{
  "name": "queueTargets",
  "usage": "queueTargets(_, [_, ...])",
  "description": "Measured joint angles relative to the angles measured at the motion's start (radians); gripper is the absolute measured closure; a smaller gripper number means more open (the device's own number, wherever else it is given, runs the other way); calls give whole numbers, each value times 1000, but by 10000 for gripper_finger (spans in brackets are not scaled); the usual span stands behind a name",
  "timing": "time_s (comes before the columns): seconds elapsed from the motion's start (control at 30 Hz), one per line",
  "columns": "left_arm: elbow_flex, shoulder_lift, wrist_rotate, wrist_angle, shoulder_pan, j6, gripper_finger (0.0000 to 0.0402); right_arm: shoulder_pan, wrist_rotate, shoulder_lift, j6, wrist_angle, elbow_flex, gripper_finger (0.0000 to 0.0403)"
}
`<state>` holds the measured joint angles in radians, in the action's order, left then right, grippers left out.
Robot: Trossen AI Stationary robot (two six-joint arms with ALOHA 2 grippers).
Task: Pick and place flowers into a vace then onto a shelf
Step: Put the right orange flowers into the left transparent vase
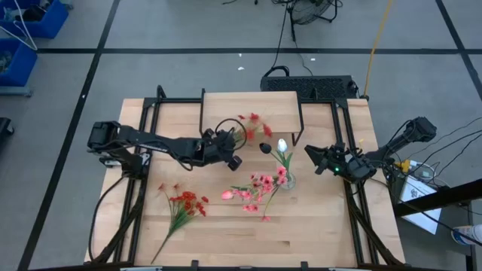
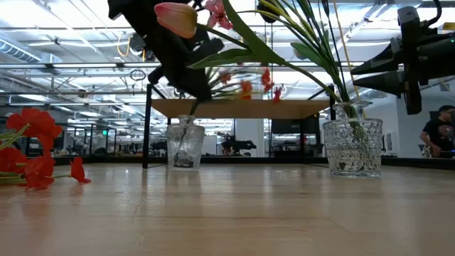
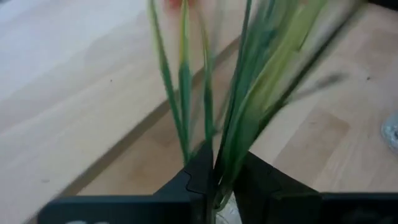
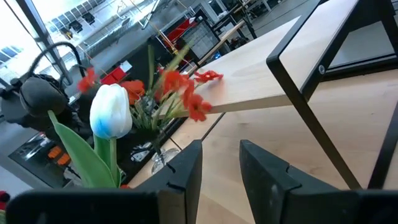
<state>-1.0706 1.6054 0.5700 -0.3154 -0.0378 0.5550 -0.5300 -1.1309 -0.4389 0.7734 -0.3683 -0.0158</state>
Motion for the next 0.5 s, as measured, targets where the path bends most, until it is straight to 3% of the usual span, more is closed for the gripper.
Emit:
queueTargets(0.33, [1,9,-11,-1,-3,76,220,0,-5,0,0,8,0,303])
queueTargets(0.5, [1,4,-32,-1,-4,83,181,0,-51,0,0,9,0,303])
